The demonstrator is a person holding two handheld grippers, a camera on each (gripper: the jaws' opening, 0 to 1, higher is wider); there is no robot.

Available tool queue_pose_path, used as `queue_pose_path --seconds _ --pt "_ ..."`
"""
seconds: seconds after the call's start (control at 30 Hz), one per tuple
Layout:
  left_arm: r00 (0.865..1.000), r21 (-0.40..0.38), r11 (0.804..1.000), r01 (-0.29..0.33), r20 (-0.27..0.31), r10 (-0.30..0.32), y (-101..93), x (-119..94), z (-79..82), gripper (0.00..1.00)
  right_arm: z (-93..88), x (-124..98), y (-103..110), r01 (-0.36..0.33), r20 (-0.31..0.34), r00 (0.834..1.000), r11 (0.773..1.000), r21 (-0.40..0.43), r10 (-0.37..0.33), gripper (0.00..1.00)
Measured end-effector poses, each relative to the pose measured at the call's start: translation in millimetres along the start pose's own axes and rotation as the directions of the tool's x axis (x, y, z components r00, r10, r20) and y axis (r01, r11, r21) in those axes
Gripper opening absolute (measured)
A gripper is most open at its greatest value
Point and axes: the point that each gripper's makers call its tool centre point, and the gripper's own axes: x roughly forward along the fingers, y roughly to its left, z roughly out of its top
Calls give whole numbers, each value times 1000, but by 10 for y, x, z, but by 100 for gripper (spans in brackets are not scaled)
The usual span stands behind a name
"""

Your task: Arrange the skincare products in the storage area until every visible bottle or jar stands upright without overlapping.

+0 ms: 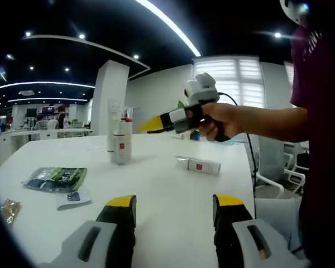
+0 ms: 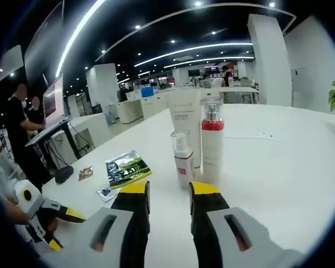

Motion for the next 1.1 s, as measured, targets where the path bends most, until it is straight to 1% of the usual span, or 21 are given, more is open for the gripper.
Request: queue_pose_path --seconds 0.1,0.2,0.3,0.37,0.4,0.47,0.5,0.57,0.6,0.67,0.7,0.8,0.83,1.0,1.07,1.1 --pt "1000 -6 1000 -3 2 3 10 2 -2 57 -39 -99 -38 -2 -3 1000 1000 22 2 26" --pt "1000 -9 1000 -1 2 1 8 0 -1 57 -115 -170 -80 -7 -19 1000 997 75 9 25" --pt "1000 -17 1000 -8 6 8 23 -5 9 57 -174 -259 -153 14 -33 999 998 64 -12 28" --pt "1000 -17 1000 -9 7 9 23 -4 10 57 -214 -317 -191 24 -46 999 998 61 -21 33" --pt "1000 -15 1000 -9 7 9 23 -4 10 57 -240 -336 -206 25 -57 998 998 59 -22 34" --pt "1000 -15 1000 -9 5 9 26 -5 7 57 -322 -395 -234 25 -85 996 998 57 -20 36" --pt "1000 -14 1000 -10 6 10 27 -6 8 57 -380 -444 -266 37 -106 994 999 30 -34 36" --pt "1000 -17 1000 -12 10 12 31 -9 17 57 -456 -528 -339 68 -126 990 998 12 -66 36" --pt "1000 -18 1000 -13 10 13 32 -9 18 57 -480 -549 -360 70 -124 990 997 14 -67 36" --pt "1000 -17 1000 -14 10 15 33 -8 17 57 -604 -612 -451 96 -151 985 994 52 -87 35" --pt "1000 -16 1000 -13 10 13 29 -6 19 57 -654 -636 -477 101 -159 983 993 56 -91 35" --pt "1000 -19 1000 -11 10 11 27 -5 20 57 -757 -665 -460 97 -182 980 993 69 -83 34" --pt "1000 -22 1000 -10 12 10 25 -5 23 57 -818 -674 -444 93 -206 975 994 62 -79 34" --pt "1000 -27 1000 -13 13 13 28 -8 26 57 -977 -674 -426 88 -262 963 995 51 -72 33" --pt "1000 -26 1000 -14 12 15 29 -7 25 57 -1023 -667 -409 81 -281 957 996 38 -67 30" --pt "1000 -26 1000 -15 11 15 31 -6 25 57 -1053 -666 -416 85 -292 953 996 9 -79 28"
